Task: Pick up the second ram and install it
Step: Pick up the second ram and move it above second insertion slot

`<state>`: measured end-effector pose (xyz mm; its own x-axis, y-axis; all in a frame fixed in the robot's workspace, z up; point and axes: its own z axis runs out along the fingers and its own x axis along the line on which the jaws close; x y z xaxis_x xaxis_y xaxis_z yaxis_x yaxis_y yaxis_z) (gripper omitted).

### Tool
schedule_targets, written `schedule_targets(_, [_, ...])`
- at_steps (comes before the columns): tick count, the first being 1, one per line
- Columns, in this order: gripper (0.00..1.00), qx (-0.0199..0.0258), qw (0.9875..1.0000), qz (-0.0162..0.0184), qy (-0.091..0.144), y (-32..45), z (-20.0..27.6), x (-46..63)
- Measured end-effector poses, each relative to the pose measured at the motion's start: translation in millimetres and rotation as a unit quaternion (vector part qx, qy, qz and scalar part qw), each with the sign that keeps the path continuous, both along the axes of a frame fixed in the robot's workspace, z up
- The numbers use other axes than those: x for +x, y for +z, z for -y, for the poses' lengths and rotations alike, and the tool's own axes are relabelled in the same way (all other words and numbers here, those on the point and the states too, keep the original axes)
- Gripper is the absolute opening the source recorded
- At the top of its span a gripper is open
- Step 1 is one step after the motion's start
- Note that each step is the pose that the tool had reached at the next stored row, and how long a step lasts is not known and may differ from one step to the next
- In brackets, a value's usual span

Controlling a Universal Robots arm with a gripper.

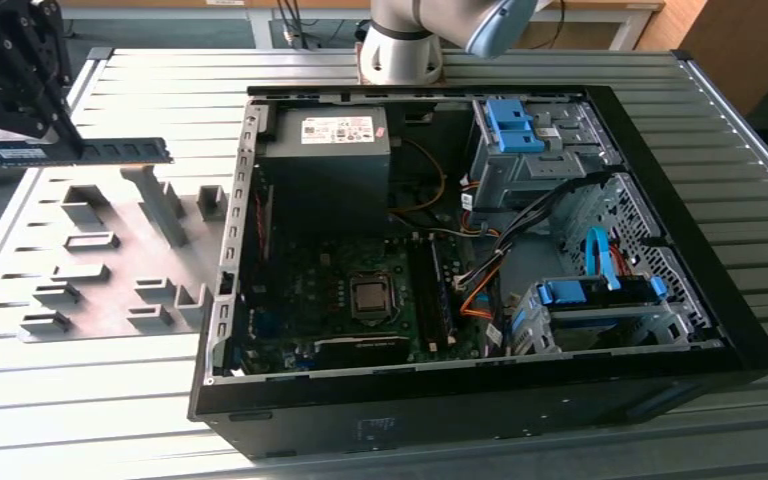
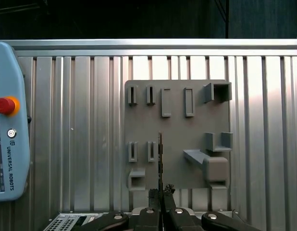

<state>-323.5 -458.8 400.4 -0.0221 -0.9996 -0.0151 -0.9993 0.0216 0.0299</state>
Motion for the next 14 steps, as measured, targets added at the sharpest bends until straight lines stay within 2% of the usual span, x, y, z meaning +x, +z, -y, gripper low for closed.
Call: schedule_targets(14, [0.14, 0.0, 1.0, 0.0, 0.0, 0.0, 0.0, 18.6])
